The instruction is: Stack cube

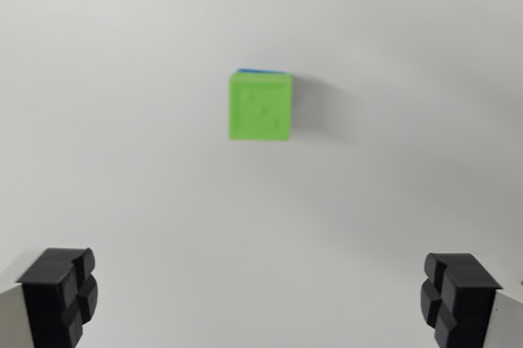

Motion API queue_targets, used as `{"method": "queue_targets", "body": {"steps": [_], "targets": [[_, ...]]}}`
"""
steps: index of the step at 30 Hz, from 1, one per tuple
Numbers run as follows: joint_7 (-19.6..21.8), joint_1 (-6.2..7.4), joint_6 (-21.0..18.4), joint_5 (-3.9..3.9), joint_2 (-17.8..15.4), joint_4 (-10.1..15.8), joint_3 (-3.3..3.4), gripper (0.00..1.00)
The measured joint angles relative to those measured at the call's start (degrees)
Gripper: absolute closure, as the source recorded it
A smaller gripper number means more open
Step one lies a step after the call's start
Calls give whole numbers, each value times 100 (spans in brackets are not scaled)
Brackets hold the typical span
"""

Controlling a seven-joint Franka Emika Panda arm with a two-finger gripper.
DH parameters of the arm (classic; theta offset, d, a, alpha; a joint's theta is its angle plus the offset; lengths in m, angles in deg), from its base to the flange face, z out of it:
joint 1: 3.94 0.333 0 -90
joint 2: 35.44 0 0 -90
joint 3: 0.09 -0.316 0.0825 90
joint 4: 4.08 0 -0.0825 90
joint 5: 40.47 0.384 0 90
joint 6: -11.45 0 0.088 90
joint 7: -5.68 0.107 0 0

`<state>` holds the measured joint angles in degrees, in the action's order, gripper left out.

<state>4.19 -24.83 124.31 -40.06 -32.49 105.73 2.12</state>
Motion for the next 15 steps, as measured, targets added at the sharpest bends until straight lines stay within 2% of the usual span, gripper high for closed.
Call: {"method": "queue_targets", "body": {"steps": [15], "targets": [[0, 0, -27, 0, -1, -20, 0, 0]]}}
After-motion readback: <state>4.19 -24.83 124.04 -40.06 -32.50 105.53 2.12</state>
